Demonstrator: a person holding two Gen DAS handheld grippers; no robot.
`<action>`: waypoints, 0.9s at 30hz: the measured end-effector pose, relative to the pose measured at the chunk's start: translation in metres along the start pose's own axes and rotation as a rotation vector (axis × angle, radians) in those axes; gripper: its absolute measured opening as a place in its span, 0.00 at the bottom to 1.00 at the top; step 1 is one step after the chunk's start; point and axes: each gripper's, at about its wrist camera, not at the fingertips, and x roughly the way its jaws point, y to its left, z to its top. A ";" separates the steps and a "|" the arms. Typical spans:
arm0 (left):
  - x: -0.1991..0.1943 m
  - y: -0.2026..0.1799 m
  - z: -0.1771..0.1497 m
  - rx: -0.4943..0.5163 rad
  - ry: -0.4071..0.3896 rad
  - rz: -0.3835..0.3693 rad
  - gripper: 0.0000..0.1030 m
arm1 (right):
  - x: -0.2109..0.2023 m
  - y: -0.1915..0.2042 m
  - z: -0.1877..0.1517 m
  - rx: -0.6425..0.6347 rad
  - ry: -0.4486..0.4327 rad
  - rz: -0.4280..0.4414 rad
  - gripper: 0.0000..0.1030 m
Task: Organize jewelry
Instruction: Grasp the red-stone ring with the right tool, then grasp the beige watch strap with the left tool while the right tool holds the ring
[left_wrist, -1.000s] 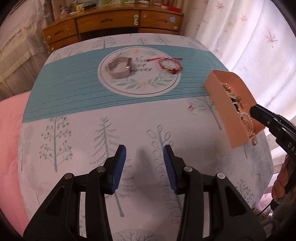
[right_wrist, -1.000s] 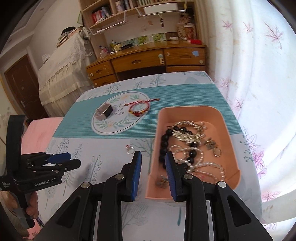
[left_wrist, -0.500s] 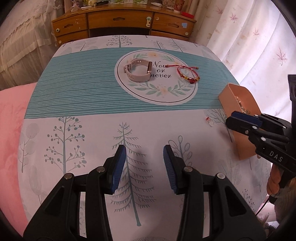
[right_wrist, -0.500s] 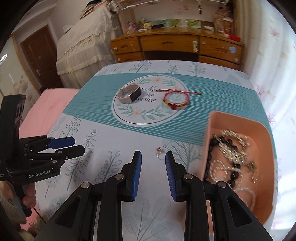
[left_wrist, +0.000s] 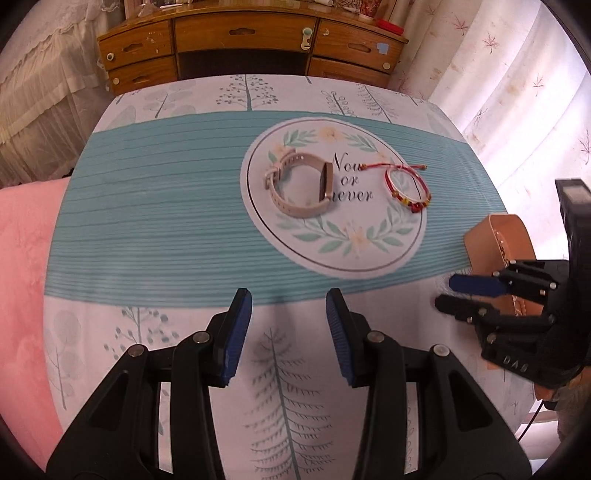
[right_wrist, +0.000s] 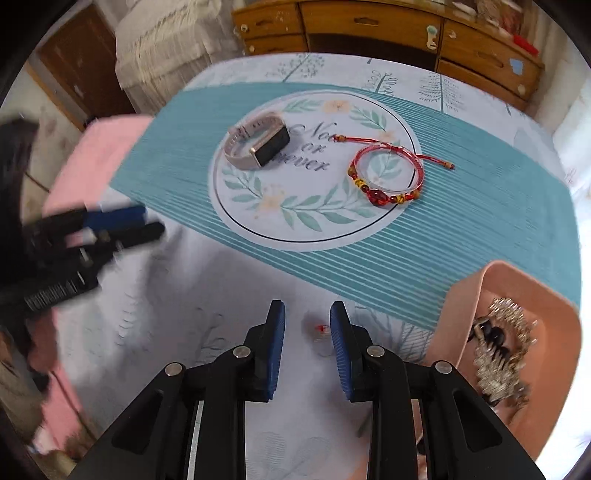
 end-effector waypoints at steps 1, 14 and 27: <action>0.000 0.001 0.003 0.005 -0.001 0.004 0.38 | 0.003 0.003 -0.002 -0.017 0.011 -0.019 0.25; 0.013 -0.013 0.042 0.177 -0.005 0.027 0.38 | 0.000 -0.005 -0.003 0.001 -0.053 -0.058 0.08; 0.050 -0.001 0.095 0.406 0.038 0.069 0.38 | -0.035 -0.022 -0.002 0.100 -0.152 0.018 0.08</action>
